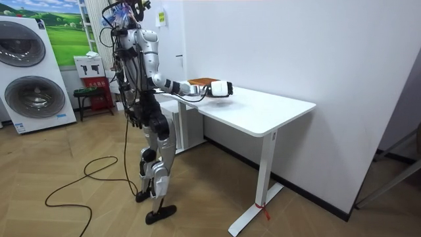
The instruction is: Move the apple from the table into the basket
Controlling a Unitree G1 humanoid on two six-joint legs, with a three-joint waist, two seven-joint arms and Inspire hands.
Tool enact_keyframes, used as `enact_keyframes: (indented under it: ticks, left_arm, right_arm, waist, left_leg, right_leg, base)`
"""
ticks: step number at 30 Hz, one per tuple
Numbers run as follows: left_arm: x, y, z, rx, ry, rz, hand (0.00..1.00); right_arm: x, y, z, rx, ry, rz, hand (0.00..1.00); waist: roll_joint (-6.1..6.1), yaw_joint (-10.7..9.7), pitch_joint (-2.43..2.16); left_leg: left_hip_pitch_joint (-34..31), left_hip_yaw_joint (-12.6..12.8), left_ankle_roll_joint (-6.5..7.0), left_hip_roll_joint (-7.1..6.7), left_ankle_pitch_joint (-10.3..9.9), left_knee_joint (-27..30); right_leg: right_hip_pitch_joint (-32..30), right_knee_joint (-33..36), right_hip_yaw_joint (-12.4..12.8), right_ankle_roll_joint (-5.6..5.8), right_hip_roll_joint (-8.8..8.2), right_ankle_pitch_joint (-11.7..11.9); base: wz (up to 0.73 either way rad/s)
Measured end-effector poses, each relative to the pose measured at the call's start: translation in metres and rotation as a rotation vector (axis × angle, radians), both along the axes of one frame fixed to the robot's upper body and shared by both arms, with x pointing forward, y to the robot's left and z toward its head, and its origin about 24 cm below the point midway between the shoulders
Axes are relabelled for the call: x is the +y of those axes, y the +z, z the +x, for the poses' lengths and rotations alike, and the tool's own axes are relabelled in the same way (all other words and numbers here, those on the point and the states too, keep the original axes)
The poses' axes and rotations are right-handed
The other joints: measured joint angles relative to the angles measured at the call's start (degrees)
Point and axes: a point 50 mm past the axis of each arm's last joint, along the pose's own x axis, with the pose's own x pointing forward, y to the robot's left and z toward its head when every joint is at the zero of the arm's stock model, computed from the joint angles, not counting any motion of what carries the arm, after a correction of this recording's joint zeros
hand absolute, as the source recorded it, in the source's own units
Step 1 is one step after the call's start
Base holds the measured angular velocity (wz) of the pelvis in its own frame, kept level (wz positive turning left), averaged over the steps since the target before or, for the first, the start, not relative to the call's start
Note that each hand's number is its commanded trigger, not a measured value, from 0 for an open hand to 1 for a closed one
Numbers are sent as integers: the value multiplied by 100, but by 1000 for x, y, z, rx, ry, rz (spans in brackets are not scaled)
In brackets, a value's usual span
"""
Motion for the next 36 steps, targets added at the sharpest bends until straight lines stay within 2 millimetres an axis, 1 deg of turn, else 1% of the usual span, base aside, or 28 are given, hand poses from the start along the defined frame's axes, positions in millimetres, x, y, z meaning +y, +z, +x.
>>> enact_keyframes:
  ticks: [2,4,5,6,8,11,13,15,18,21,23,25,27,28,29,30,36]
  left_arm:
    - [0,0,0,0,1,1,0]
    - [1,0,0,-1,6,4,0]
    - [1,0,0,-3,7,5,0]
    - [2,0,1,-5,6,5,0]
    - [1,0,6,-14,-4,5,0]
    - [1,0,6,-12,-11,2,0]
    - [1,0,6,-11,-12,2,0]
    - [1,0,5,-5,-10,2,0]
    - [1,0,4,6,-7,5,0]
    - [1,0,6,6,-9,1,0]
    - [1,0,10,-1,-14,-12,0]
    - [1,0,14,-10,-17,-13,0]
    - [1,0,15,-12,-20,-13,0]
    - [0,0,15,-11,-21,-13,0]
    - [0,0,14,-9,-20,-14,0]
    - [0,0,14,-8,-20,-14,0]
    - [-3,-1,15,-2,-47,-23,0]
  right_arm:
    - [-4,19,5,-82,-5,-14,100]
    - [-4,30,9,-138,-14,-19,100]
    - [-4,35,11,-162,-16,-20,100]
    - [-4,38,11,-173,-16,-22,100]
    - [-2,46,15,-209,-3,-28,100]
    - [1,53,21,-237,14,-43,100]
    - [3,56,22,-250,23,-43,100]
    - [5,59,23,-261,42,-41,100]
    - [11,68,25,-295,78,-39,100]
    - [18,72,26,-302,123,-72,100]
    - [26,73,27,-296,179,-82,100]
    - [31,72,28,-282,220,-94,100]
    - [37,70,28,-264,265,-113,100]
    - [40,70,29,-253,291,-133,69]
    - [43,69,29,-245,310,-140,53]
    - [44,69,29,-242,319,-146,0]
    - [53,67,29,-219,386,-159,0]
  waist:
    - [-26,6,-5]
    - [-56,11,-14]
    - [-83,65,-14]
    - [-100,91,-12]
    - [-165,186,9]
    - [-203,271,13]
    - [-210,294,19]
    - [-206,322,24]
    - [-165,345,42]
    - [-158,374,41]
    - [-158,423,36]
    - [-179,437,23]
    - [-185,437,19]
    - [-187,440,19]
    - [-187,445,19]
    - [-188,446,19]
    - [-165,466,35]
  left_leg:
    - [-31,-80,-4,-14,3,2]
    - [-16,-97,-5,-15,5,1]
    - [-9,-112,-5,-16,6,-3]
    - [-7,-116,-5,-16,6,-4]
    - [-12,-145,-7,-17,7,-14]
    - [27,-191,-7,-23,7,-19]
    - [33,-239,-7,-29,7,-21]
    - [40,-248,-7,-29,7,-22]
    - [28,-259,-7,-28,7,-23]
    - [22,-259,-8,-26,8,-24]
    - [32,-257,-8,-26,8,-24]
    - [28,-256,-8,-34,8,-39]
    - [32,-255,-8,-33,8,-51]
    - [31,-255,-9,-33,8,-52]
    - [31,-255,-9,-34,8,-54]
    - [31,-255,-9,-34,8,-54]
    - [12,-255,-9,-34,8,-57]
  right_leg:
    - [-12,-6,-40,0,-1,0]
    - [-10,-17,-61,0,-1,0]
    - [-6,-13,-75,0,0,0]
    - [-7,-13,-81,0,0,0]
    - [-1,-16,-126,0,0,0]
    - [57,-18,-179,0,-2,0]
    - [77,-24,-183,0,-3,0]
    - [91,-32,-186,0,-3,0]
    - [91,-43,-192,0,-2,0]
    - [95,-55,-186,0,4,0]
    - [100,-71,-175,0,6,0]
    - [112,-122,-171,0,5,0]
    - [117,-122,-170,0,6,1]
    - [119,-122,-170,0,6,1]
    - [120,-122,-171,0,6,1]
    - [121,-122,-171,0,6,1]
    - [123,-121,-171,0,5,1]
  base:
    - [11]
    - [7]
    - [4]
    - [0]
    - [5]
    - [9]
    - [14]
    - [8]
    - [3]
    - [0]
    - [-4]
    - [-2]
    - [0]
    - [0]
    - [0]
    - [0]
    - [0]
